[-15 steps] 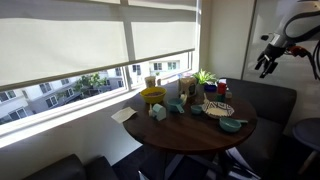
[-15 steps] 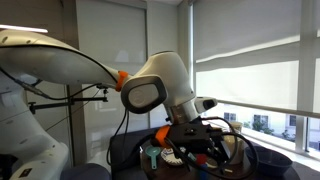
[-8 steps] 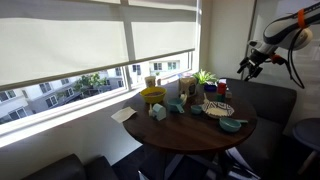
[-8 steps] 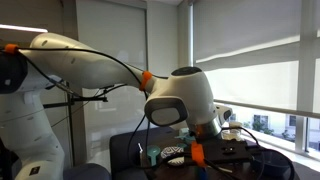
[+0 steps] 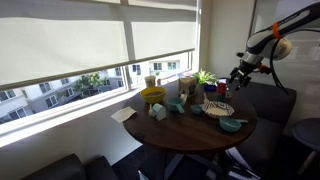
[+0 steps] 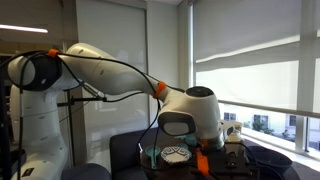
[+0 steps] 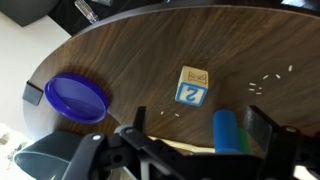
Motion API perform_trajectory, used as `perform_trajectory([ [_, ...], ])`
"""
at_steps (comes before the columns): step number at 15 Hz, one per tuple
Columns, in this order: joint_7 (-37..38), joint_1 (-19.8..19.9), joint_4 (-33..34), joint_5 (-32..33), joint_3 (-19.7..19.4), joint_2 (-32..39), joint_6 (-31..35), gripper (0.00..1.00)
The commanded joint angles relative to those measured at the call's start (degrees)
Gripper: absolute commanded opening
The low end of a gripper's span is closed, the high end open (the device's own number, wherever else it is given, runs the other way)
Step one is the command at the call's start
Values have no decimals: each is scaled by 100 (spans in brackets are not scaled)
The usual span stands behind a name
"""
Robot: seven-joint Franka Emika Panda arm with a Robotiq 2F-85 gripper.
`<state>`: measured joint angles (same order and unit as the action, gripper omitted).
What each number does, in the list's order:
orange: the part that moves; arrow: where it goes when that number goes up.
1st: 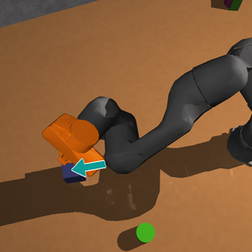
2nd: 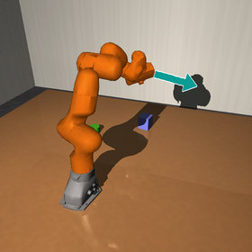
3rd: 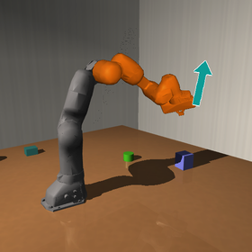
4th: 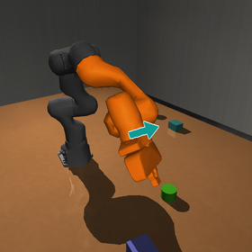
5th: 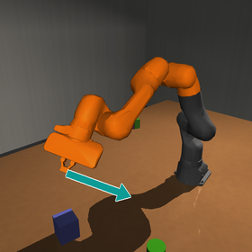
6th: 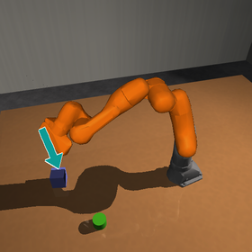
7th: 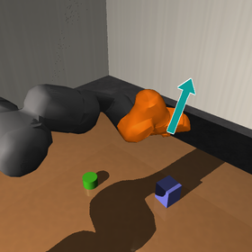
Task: Put the grey cube on top of the stacked blocks
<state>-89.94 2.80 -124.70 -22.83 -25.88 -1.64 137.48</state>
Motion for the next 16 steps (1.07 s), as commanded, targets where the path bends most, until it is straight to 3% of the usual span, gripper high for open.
perform_trajectory([
  [1,-69,479,-20,-114,489,16,18,100],
  [9,-196,557,-36,-267,595,8,41,100],
  [12,608,731,42,20,696,237,15,100],
  [16,967,912,6,32,822,355,-92,95],
])
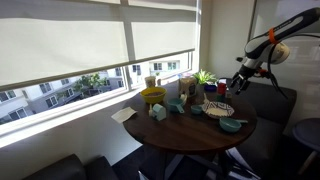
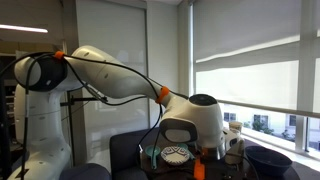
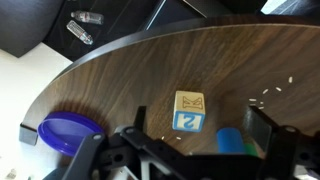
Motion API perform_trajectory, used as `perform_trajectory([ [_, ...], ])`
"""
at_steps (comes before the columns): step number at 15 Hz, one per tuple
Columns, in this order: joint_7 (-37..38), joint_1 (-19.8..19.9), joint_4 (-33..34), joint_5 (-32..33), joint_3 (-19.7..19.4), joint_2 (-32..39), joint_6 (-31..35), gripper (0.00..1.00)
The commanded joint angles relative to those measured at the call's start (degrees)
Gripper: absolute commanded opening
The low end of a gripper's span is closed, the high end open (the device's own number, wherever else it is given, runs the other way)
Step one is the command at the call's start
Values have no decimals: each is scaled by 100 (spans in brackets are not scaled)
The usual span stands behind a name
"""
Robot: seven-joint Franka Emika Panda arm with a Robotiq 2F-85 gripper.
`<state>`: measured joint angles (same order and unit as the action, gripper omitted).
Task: Put the grey cube on top of the stacked blocks
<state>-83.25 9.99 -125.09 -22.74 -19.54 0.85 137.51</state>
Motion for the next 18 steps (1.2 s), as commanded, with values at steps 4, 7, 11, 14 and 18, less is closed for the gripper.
perform_trajectory([
  [4,611,272,26,-42,309,100,1,66],
  [7,828,288,22,-23,355,123,57,47],
  [11,1126,289,10,-112,408,176,310,46],
  [14,1356,280,9,-40,449,211,512,61],
  [18,1539,273,23,-32,523,276,602,58],
])
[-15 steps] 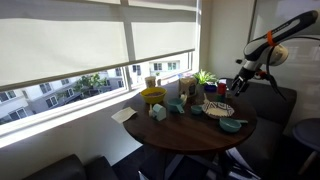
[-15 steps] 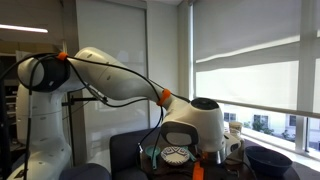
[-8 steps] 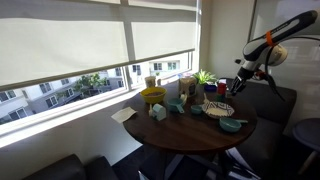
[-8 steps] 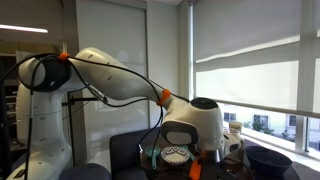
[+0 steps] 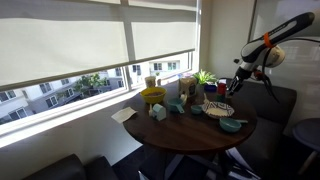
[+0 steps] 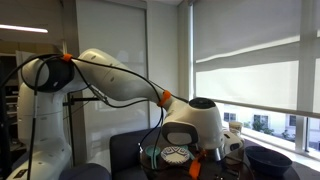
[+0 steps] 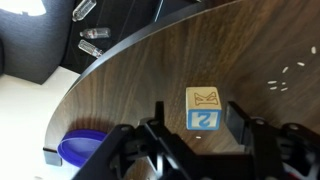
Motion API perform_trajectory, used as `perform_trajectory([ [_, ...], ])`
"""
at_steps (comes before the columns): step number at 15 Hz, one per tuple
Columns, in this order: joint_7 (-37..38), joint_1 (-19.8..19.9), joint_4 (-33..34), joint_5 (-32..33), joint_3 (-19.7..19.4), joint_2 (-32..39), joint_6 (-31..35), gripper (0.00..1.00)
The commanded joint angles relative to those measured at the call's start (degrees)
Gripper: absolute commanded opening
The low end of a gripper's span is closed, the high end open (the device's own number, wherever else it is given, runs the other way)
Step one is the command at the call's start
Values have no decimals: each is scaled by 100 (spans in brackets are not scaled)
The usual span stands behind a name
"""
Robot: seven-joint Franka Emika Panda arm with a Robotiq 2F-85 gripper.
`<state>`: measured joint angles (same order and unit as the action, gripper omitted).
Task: Put the grey cube on top of the stacked blocks
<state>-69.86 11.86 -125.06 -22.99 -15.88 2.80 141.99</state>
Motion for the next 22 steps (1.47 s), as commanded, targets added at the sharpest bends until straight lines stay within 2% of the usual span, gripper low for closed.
perform_trajectory([
  [1,228,86,20,-18,177,89,167,55],
  [3,286,86,32,-15,211,121,181,40],
  [4,316,85,31,-22,229,128,202,25],
  [5,355,87,27,-11,241,131,218,16],
  [6,370,90,11,6,250,115,267,16],
  [7,365,96,-1,9,256,93,314,9],
  [10,259,166,55,129,197,-112,455,9],
  [12,66,268,256,33,141,-243,248,9],
  [14,-308,344,524,-240,96,-396,-199,9],
  [16,-1023,338,788,-407,28,-582,-961,9],
  [19,-1582,237,1077,-272,-49,-856,-1902,9],
  [22,-2144,89,1233,-202,-23,-1041,-2489,9],
])
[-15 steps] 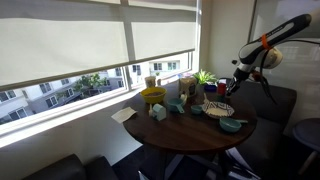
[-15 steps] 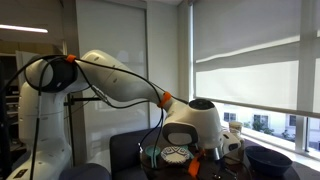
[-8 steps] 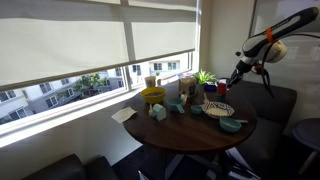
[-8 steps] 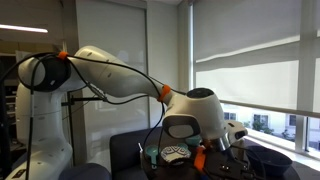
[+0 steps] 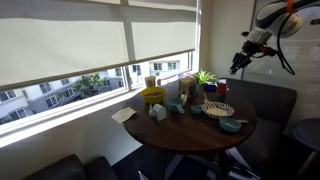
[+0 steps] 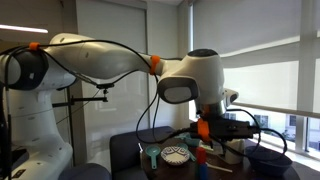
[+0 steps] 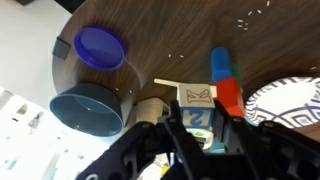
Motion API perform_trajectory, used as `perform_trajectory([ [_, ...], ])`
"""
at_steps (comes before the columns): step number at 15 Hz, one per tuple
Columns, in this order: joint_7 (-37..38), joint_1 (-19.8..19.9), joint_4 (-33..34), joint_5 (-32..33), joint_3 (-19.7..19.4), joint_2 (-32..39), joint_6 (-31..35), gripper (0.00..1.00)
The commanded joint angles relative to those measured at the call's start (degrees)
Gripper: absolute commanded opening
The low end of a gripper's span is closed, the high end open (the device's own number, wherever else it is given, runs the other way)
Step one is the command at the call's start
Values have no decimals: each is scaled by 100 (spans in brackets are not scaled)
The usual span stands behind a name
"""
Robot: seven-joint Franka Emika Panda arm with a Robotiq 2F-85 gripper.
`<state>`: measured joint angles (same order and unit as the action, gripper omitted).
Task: Put the grey cube on top of the stacked blocks
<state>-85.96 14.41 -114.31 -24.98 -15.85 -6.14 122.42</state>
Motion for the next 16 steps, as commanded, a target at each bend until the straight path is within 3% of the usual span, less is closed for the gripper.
perform_trajectory([
  [1,-697,-233,213,-30,-14,-145,-748,9],
  [6,-1668,-470,586,-222,-45,224,-1879,9],
  [7,-1186,-436,237,-25,53,-53,-1449,34],
  [8,-1346,-441,293,-49,63,15,-1595,34],
  [9,-1430,-431,353,-62,64,78,-1665,9],
  [16,-1772,-571,-37,342,360,-84,-545,9],
])
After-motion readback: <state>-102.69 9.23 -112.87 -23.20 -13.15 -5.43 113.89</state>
